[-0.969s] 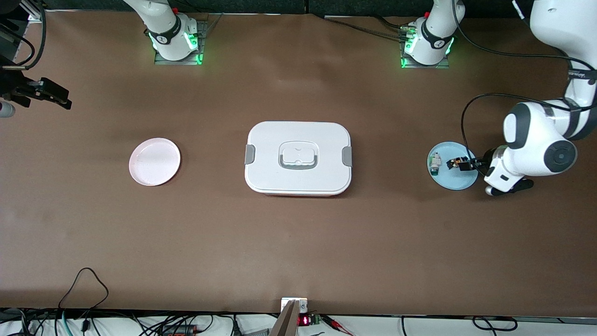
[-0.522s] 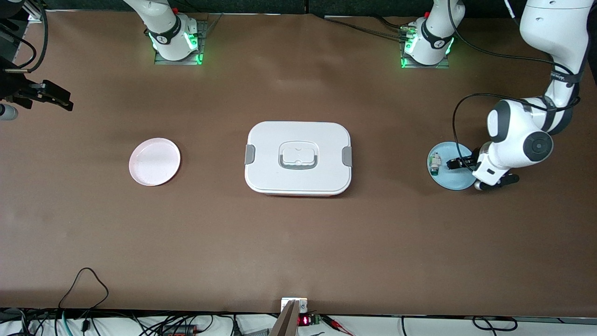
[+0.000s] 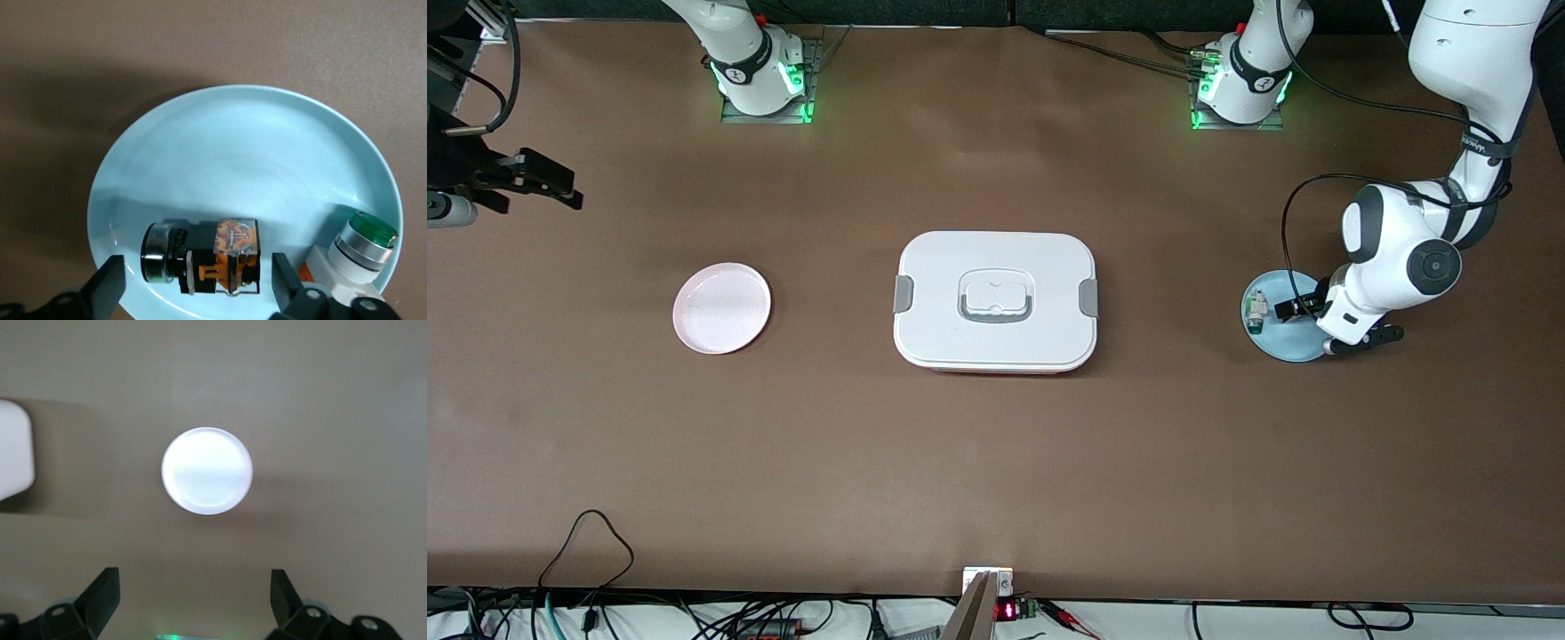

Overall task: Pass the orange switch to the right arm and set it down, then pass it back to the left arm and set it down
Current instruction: 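Close the left gripper on the orange switch, then lift the switch with the left gripper while the right gripper rises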

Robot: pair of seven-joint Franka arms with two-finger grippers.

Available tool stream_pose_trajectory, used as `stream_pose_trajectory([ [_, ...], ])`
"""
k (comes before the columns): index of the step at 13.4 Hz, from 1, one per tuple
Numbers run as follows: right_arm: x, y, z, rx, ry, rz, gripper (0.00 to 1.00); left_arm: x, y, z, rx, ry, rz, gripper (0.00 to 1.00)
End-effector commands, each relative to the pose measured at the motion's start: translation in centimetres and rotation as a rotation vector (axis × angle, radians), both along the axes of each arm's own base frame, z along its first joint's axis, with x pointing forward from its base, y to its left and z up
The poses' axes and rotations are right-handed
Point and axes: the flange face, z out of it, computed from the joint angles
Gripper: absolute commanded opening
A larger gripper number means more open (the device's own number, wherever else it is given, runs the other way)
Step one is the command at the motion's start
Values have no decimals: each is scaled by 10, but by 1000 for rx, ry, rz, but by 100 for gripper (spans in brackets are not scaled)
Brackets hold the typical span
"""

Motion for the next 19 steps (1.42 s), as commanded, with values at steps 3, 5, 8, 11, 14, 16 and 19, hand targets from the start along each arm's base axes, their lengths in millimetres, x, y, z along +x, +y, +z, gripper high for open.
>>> stream_pose_trajectory([
  [3, 7, 26, -6, 157, 17, 64, 100, -5, -1, 7, 2, -15, -24, 52],
  [5, 11, 53, -14, 221, 32, 106, 100, -5, 1, 7, -4, -13, -49, 31],
  [8, 21, 72, -35, 409, 72, 61, 100, -1, -2, 27, -6, -11, -76, 15],
  [11, 29, 91, -51, 543, 82, 29, 100, 6, -18, 74, -18, -1, -155, 0],
  [14, 40, 115, -60, 732, 83, -7, 100, 26, -31, 117, -42, 101, -244, 0],
  [16, 46, 122, -68, 813, 70, -45, 100, 34, -60, 152, -59, 168, -207, 0],
  [19, 46, 146, -70, 895, 85, -45, 100, 36, -126, 208, -119, 261, -190, 0],
])
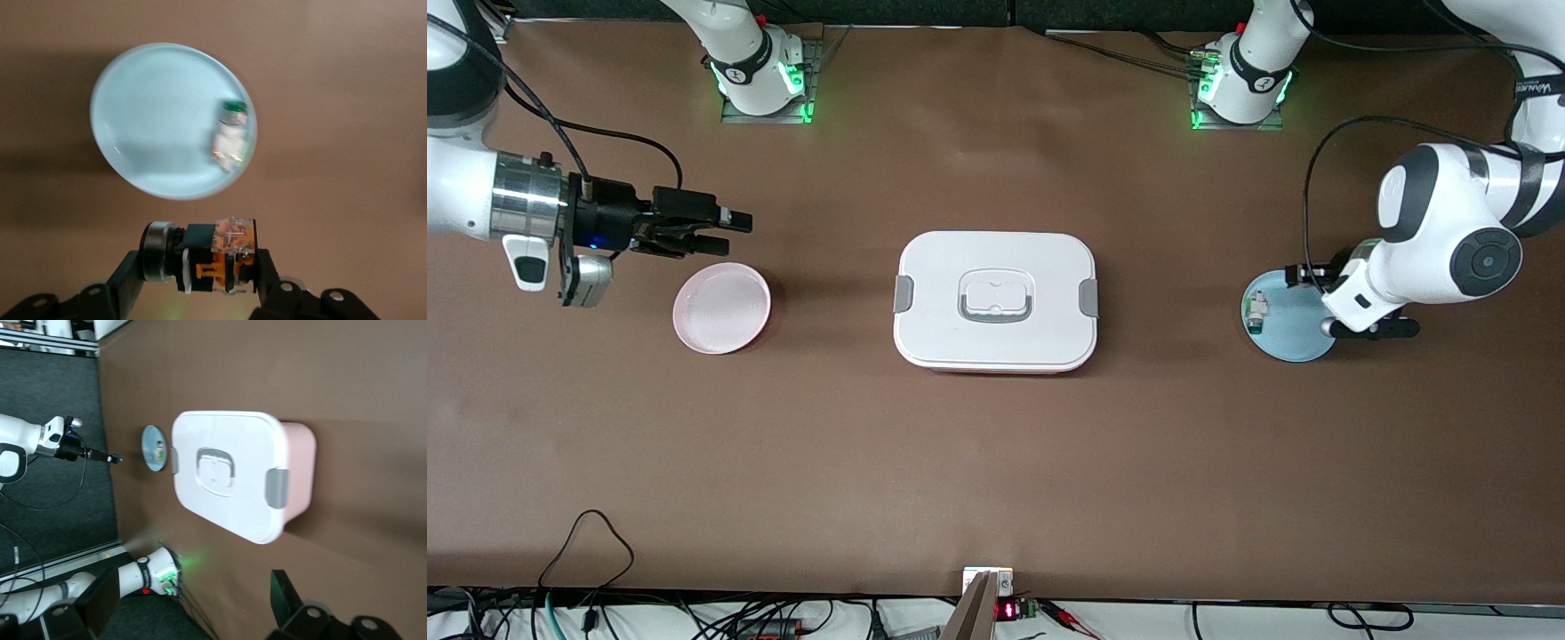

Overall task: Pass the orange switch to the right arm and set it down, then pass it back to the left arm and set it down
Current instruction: 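Lift the switch with the left gripper while the right gripper rises, then bring the left gripper with the switch toward the right gripper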

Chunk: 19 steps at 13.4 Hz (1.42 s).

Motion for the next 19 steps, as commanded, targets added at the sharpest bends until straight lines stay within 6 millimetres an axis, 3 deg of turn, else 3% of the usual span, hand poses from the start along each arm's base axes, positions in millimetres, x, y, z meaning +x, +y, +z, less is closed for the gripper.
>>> stream_pose_trajectory([
  [1, 0, 19, -3, 104, 11, -16, 100, 5, -55, 53, -52, 76, 71, 0],
  [5, 5, 39, -6, 215, 7, -35, 100, -2, -129, 127, -168, 186, 330, 0],
  [7, 4, 53, -18, 244, 3, -27, 100, -6, -159, 152, -301, 348, 544, 0],
  [9, 2, 60, -35, 323, -15, -17, 100, -2, -182, 162, -372, 555, 745, 0],
  [12, 0, 64, -36, 406, 9, -47, 100, -14, -262, 226, -404, 618, 846, 0],
  [13, -1, 72, -34, 426, 12, -43, 100, -10, -282, 236, -439, 662, 929, 0],
  [14, -4, 79, -33, 443, 13, -45, 100, -9, -305, 239, -476, 698, 982, 0],
  [16, -7, 93, -28, 490, -9, -30, 100, -5, -337, 222, -524, 765, 1015, 0],
  [19, -19, 114, -28, 578, 22, -42, 100, 6, -338, 218, -585, 839, 1062, 0],
])
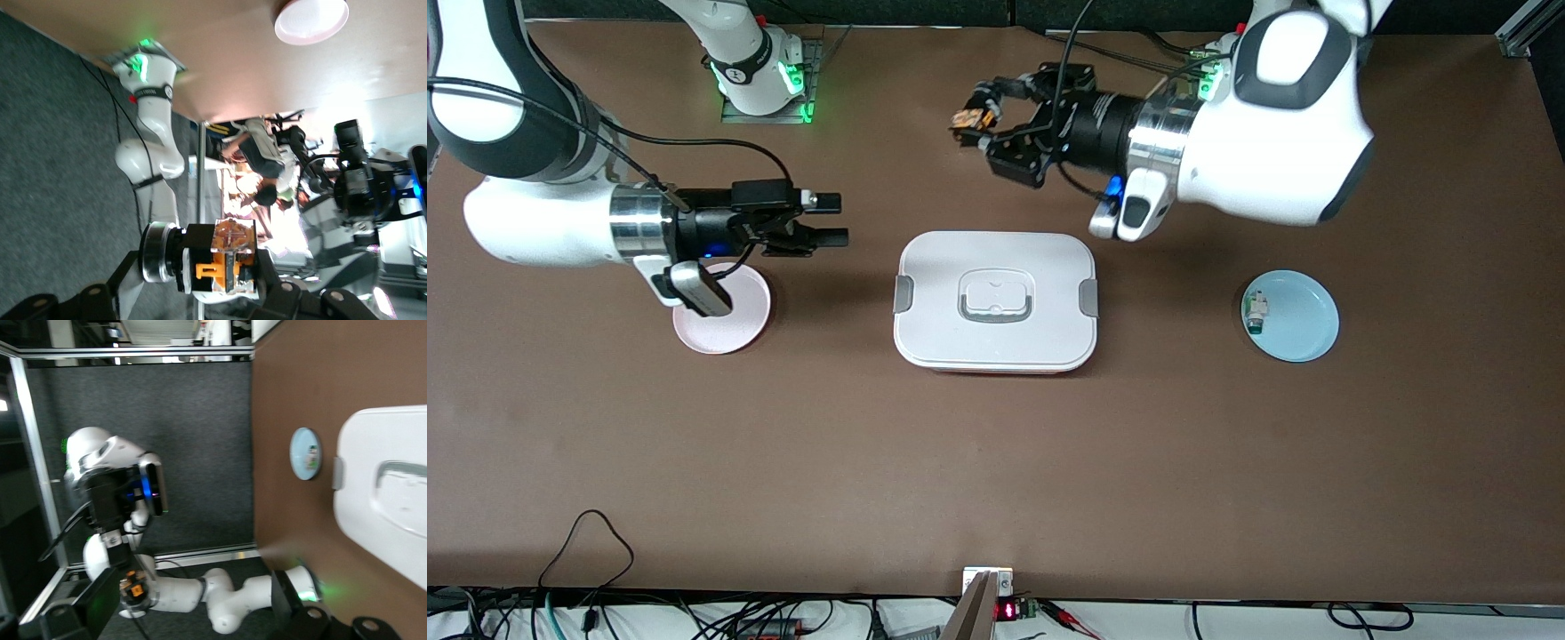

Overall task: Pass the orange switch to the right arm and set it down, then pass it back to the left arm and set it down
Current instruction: 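Bring the left gripper with the switch toward the right gripper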

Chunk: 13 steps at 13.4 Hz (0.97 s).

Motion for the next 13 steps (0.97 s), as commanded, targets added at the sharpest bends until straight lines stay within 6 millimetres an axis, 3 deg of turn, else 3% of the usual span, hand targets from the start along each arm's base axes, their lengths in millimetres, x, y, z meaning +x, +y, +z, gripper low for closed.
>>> stream_pose_trajectory([
  [1, -15, 16, 5, 61, -5, -11, 100, 15, 4, 7, -57, 39, 38, 0],
  [5, -18, 22, 9, 74, -22, -12, 100, 17, 5, 5, -59, 47, 42, 0],
  [7, -31, 35, 10, 164, 26, -37, 100, 19, 5, 5, -77, 63, 50, 0],
  [10, -36, 37, 16, 195, -14, -50, 100, 18, 5, 7, -80, 63, 49, 0],
  [13, -48, 64, 25, 196, -93, -33, 100, 20, 8, 7, -82, 62, 53, 0],
])
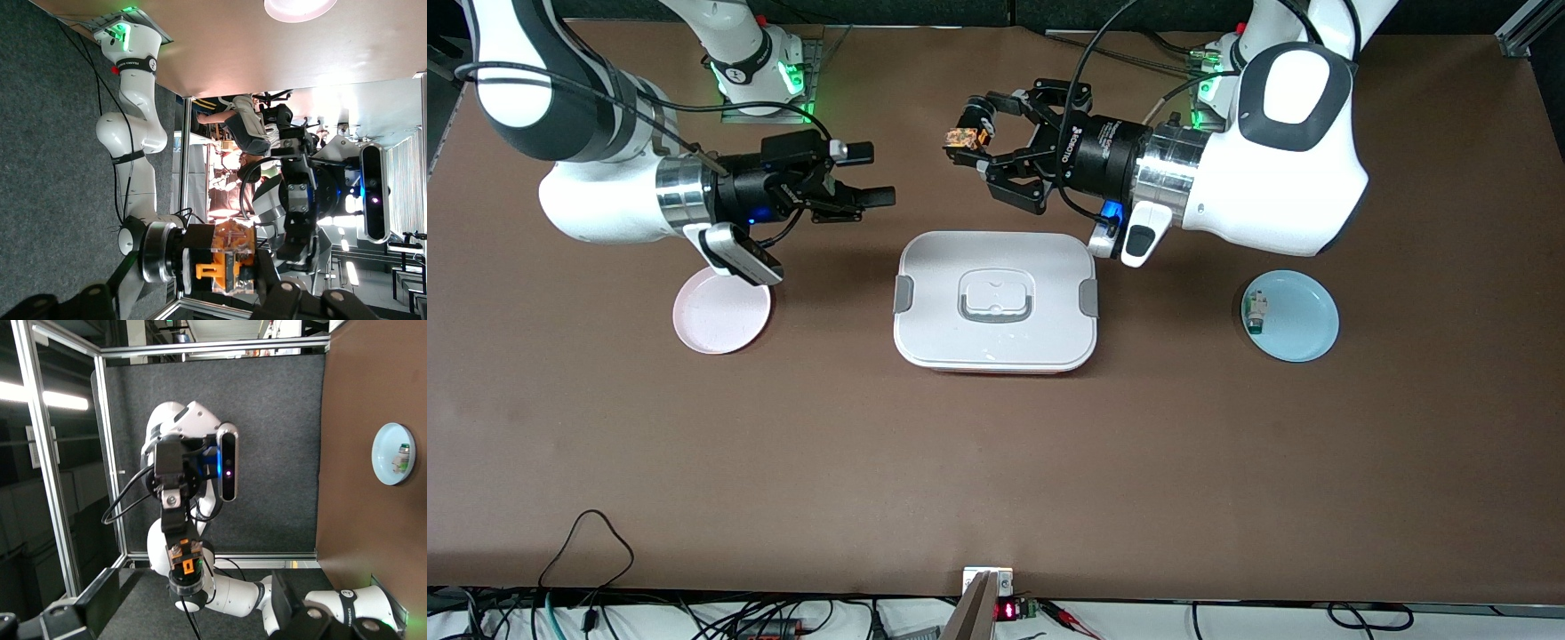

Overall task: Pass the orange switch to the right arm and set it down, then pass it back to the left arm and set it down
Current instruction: 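Bring the left gripper with the switch toward the right gripper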

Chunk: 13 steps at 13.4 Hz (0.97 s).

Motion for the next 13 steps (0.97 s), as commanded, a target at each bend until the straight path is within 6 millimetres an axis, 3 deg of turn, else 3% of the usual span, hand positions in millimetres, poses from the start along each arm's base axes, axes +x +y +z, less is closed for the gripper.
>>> stream_pose_trajectory([
  [1, -19, 31, 11, 3, -55, -35, 100, 7, 3, 7, -27, 18, 15, 0],
  [3, -22, 45, 13, 55, -27, -84, 100, 7, 3, 7, -27, 20, 17, 0],
  [9, -24, 53, 13, 72, -7, -105, 100, 8, 4, 6, -26, 20, 18, 0],
  [13, -34, 74, 9, 49, 1, -101, 100, 8, 4, 6, -27, 18, 18, 0],
])
